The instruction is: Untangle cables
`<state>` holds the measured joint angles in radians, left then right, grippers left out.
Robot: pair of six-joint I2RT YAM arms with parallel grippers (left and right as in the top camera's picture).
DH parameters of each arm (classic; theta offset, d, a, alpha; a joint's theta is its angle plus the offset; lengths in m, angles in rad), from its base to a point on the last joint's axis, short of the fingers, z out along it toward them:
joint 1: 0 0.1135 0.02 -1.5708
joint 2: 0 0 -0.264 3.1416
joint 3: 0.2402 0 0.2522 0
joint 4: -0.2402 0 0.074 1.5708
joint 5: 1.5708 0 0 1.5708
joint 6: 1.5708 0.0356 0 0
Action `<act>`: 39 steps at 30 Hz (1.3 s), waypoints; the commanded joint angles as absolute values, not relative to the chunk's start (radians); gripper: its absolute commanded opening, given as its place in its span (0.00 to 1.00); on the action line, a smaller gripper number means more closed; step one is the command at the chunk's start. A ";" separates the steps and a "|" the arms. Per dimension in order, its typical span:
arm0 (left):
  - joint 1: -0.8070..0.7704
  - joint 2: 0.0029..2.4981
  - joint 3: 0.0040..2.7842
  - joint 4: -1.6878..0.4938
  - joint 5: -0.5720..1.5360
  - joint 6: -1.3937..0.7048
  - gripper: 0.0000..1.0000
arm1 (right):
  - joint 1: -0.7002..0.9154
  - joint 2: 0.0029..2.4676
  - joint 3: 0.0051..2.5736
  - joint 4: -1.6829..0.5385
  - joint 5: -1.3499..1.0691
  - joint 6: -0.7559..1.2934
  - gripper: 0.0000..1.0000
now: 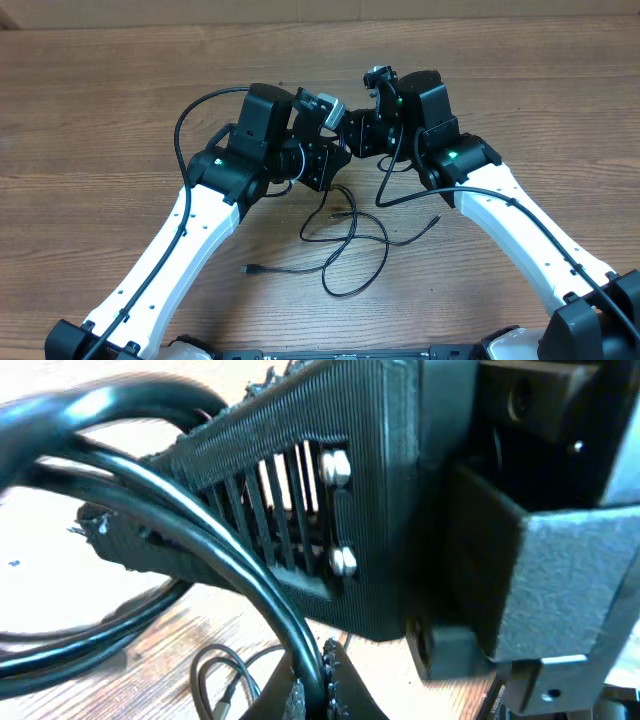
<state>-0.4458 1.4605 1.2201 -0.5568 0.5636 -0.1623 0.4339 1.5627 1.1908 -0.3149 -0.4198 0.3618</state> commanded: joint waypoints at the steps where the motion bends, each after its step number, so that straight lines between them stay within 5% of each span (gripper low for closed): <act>1: -0.466 1.457 1.246 -0.569 0.607 -0.160 0.04 | 0.439 1.568 1.192 -0.308 -0.419 0.391 0.04; 16: -0.464 1.457 1.246 -0.659 0.121 -0.488 0.05 | 0.344 1.568 1.192 -0.346 -0.424 0.629 0.04; 31: -0.465 1.457 1.246 -0.662 0.097 -0.535 0.06 | 0.337 1.568 1.192 -0.318 -0.429 0.629 0.04; 34: -0.465 1.457 1.246 -0.667 0.097 -0.535 0.31 | 0.337 1.568 1.192 -0.318 -0.431 0.628 0.04; 38: -0.465 1.457 1.246 -0.672 0.097 -0.516 0.92 | 0.337 1.568 1.192 -0.319 -0.431 0.628 0.04; 39: -0.465 1.457 1.246 -0.672 0.097 -0.505 0.96 | 0.337 1.568 1.192 -0.319 -0.431 0.628 0.04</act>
